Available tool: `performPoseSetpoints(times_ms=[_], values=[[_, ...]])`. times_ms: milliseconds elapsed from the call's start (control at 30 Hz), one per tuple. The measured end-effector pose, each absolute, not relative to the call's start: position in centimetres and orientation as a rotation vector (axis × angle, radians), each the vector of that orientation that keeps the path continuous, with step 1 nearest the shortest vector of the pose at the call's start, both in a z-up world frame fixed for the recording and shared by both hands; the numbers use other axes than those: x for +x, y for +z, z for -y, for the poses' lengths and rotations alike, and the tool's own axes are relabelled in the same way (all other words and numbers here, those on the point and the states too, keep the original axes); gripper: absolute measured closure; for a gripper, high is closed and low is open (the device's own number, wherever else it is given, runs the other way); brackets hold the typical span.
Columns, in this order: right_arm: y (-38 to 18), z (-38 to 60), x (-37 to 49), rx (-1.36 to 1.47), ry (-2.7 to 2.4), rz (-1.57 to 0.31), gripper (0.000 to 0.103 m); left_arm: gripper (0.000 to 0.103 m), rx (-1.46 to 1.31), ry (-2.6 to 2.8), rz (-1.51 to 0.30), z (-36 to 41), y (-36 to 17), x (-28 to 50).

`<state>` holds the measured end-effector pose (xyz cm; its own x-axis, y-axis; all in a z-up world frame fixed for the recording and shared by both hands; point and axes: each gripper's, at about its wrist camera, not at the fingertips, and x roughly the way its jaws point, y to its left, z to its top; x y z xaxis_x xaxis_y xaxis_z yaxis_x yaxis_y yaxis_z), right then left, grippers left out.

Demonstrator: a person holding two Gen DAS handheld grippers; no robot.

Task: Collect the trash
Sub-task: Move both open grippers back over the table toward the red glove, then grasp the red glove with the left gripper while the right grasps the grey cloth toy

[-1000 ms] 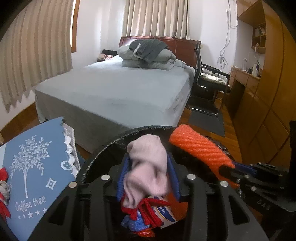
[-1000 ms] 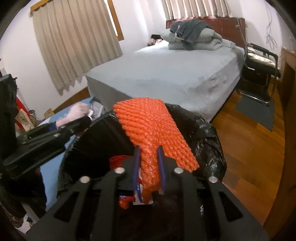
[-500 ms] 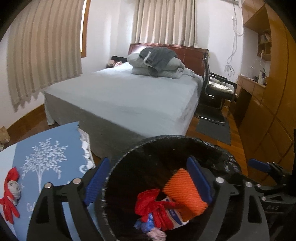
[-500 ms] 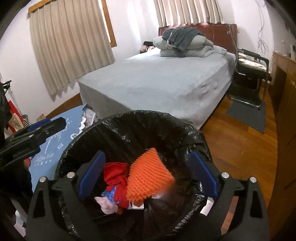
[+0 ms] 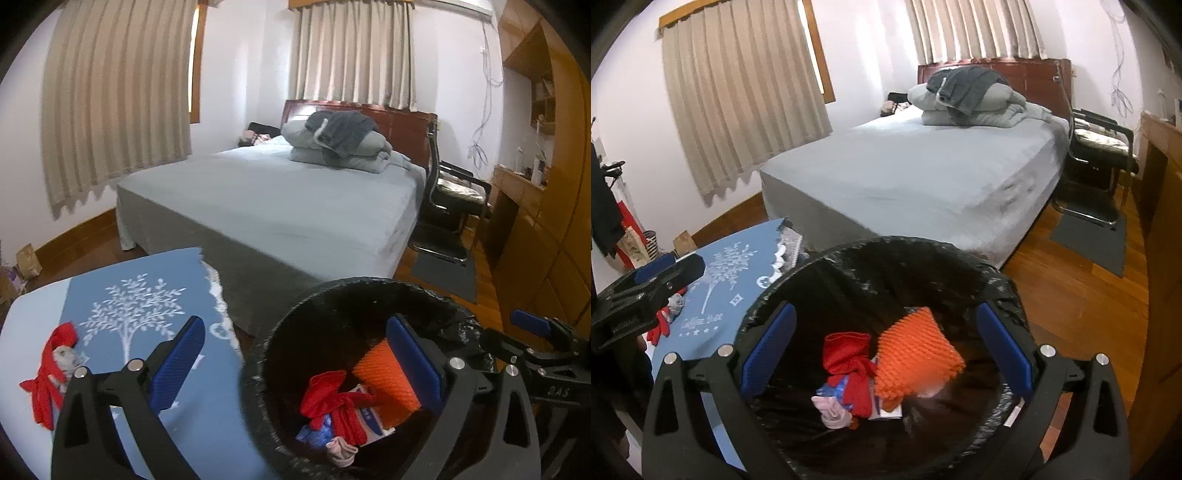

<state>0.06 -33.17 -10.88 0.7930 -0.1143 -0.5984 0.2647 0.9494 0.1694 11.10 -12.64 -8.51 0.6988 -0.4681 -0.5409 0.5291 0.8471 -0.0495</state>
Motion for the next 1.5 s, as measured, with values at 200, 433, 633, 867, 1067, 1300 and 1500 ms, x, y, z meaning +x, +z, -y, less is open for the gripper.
performPoseSetpoints(times_ms=[200, 433, 633, 867, 1067, 1300, 1500], values=[[-10.4, 30.5, 1.1, 0.23, -0.158, -0.628, 0.007, 0.006, 0.1, -0.496, -0.556, 9.3, -8.2, 10.5], [-10.1, 26.6, 3.6, 0.203, -0.092, -0.635, 0.007, 0.006, 0.081, -0.406, -0.554, 4.8, -8.3, 10.9], [-9.9, 23.2, 6.2, 0.174, -0.032, -0.636, 0.007, 0.006, 0.074, -0.304, -0.55, -0.1, -8.6, 12.0], [-10.4, 18.9, 10.1, 0.152, 0.05, -0.653, 0.007, 0.006, 0.053, -0.191, -0.561, -5.6, -9.7, 13.6], [-11.3, 15.8, 13.0, 0.137, 0.096, -0.675, 0.007, 0.007, 0.048, -0.095, -0.588, -10.0, -11.6, 15.5], [-12.9, 12.3, 15.6, 0.121, 0.139, -0.709, 0.007, 0.015, 0.013, 0.024, -0.648, -15.4, -14.4, 18.3], [-14.0, 9.7, 17.3, 0.096, 0.178, -0.739, 0.007, 0.022, -0.026, 0.062, -0.699, -17.8, -16.5, 20.2]])
